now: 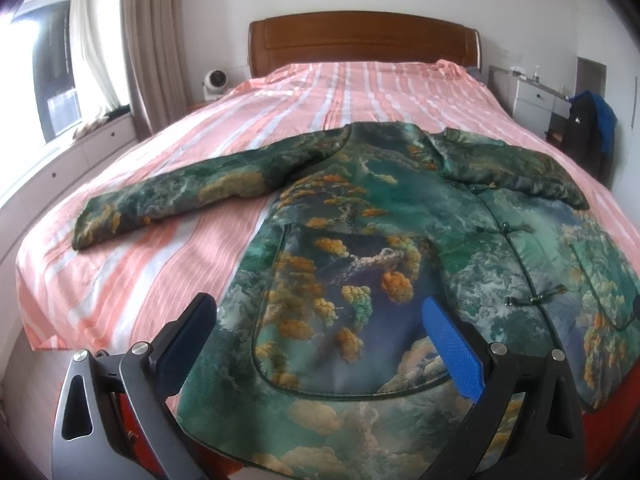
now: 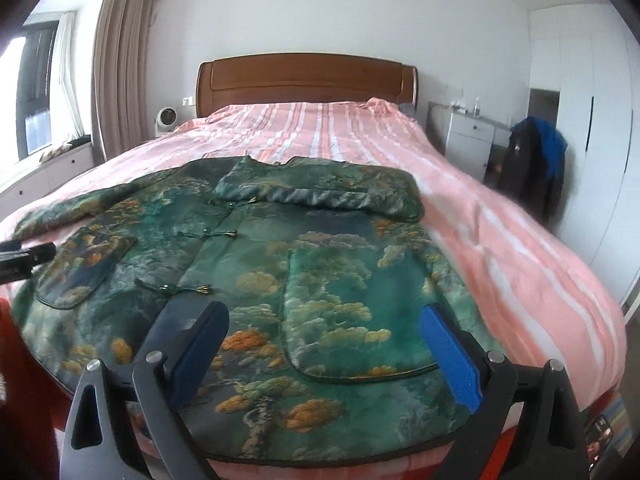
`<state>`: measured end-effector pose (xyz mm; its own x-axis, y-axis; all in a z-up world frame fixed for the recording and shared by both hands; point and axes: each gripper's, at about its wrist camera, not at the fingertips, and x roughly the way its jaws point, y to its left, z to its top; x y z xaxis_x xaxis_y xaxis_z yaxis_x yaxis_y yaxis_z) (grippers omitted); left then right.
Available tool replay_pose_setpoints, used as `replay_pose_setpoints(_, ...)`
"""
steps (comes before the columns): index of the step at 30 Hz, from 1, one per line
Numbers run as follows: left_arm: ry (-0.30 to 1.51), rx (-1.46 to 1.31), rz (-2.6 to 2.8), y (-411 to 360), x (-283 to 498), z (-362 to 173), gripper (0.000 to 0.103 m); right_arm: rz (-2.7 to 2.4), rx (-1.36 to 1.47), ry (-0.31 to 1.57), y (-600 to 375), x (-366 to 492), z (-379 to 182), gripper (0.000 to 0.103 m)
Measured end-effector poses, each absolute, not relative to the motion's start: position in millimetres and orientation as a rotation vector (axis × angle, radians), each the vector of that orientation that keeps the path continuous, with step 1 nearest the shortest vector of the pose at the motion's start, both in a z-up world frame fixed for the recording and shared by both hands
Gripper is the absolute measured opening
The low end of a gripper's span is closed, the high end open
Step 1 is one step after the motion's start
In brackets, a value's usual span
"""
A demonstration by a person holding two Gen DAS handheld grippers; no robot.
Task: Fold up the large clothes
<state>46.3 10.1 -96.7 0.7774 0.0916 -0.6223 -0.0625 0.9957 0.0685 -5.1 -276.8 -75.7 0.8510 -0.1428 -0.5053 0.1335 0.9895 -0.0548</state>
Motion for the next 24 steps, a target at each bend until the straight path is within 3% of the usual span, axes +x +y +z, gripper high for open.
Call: replay_pose_setpoints(24,0.682,0.050,0.087,8.2,47.0,-99.9,0.103,-0.135,-0.056,0.544,-272.0,-6.1,-85.2,0.096)
